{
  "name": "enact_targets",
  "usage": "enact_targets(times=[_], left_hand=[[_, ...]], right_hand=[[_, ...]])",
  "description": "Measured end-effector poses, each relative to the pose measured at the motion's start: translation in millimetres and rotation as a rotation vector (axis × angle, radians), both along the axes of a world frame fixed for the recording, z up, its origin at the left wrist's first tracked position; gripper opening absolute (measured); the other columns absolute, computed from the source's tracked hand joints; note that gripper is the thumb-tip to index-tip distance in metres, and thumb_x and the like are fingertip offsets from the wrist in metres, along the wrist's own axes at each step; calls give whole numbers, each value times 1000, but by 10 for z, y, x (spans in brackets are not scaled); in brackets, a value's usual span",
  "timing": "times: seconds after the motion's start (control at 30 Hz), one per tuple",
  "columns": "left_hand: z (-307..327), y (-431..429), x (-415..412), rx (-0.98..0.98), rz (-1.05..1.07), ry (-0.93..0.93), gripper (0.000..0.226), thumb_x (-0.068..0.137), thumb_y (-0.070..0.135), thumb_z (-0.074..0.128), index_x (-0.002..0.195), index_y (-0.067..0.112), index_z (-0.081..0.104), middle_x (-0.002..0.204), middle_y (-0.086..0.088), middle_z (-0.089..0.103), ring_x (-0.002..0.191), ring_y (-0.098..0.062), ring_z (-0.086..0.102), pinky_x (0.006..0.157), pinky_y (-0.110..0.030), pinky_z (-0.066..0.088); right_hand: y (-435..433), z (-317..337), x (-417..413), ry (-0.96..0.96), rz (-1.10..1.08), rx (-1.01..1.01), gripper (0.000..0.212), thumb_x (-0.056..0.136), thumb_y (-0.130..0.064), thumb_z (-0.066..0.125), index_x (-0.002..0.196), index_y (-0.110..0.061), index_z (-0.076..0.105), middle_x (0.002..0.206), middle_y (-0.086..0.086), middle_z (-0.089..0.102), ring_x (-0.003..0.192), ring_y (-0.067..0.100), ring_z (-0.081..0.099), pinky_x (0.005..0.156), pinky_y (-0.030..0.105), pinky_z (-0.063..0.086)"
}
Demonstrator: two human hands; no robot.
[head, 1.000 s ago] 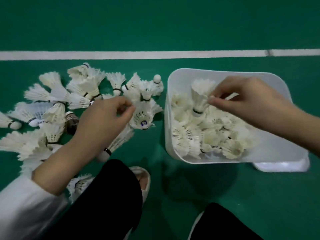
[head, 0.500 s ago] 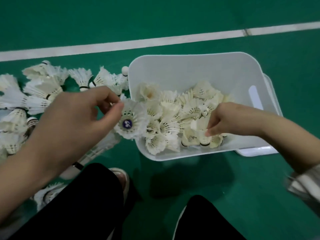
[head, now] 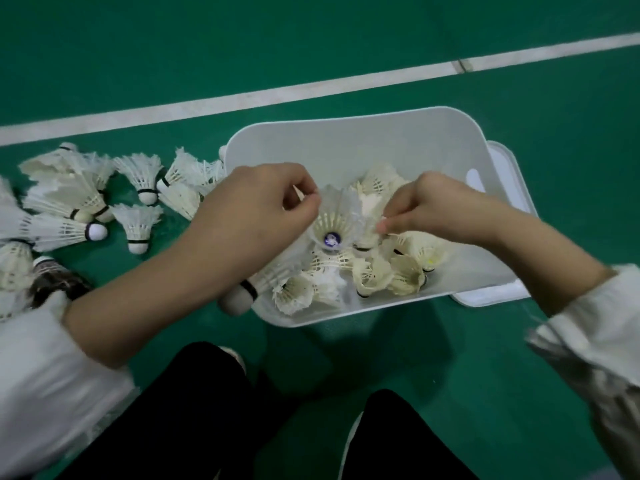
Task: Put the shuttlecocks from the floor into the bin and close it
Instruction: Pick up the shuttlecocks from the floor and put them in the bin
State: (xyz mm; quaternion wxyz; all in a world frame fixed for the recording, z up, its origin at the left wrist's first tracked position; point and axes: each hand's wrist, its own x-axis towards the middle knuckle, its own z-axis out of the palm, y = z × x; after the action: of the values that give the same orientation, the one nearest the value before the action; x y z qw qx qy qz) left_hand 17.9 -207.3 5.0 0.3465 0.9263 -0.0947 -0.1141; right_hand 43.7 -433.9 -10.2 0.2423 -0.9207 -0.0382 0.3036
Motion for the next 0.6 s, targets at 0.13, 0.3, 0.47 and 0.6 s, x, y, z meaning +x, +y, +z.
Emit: enact_targets(times=[0.13,0.3,0.47,0.6], left_hand=[[-162,-15,28,35,26,-6,13,87,38,52,88,30,62,74,13,62,68,-6,56,67,-33,49],[-355,14,-27,83,22,39,14,87,38,51,88,28,60,74,12,62,65,-8,55,62,-30,46],[-405,49,-29,51,45,45,12,88,38,51,86,29,59,73,11,62,57,-3,51,58,-28,42],[-428,56,-14,50,49,40,12,88,38,51,87,30,59,72,13,61,54,-2,50,56,-27,39]], right_hand=[[206,-237,-135,24,19,67,9,79,-31,69,79,-22,71,98,-3,69,85,11,62,84,29,49],[372,-410,-215,101,169,-109,23,85,-24,64,99,-6,70,104,6,70,84,14,59,75,20,39],[272,-129,-71,-47,132,-190,18,86,-22,63,95,-9,73,91,3,70,74,13,57,68,22,39],[286,-202,-54,-91,1,-77,20,85,-26,65,92,-8,72,90,-1,65,70,9,55,57,17,39]])
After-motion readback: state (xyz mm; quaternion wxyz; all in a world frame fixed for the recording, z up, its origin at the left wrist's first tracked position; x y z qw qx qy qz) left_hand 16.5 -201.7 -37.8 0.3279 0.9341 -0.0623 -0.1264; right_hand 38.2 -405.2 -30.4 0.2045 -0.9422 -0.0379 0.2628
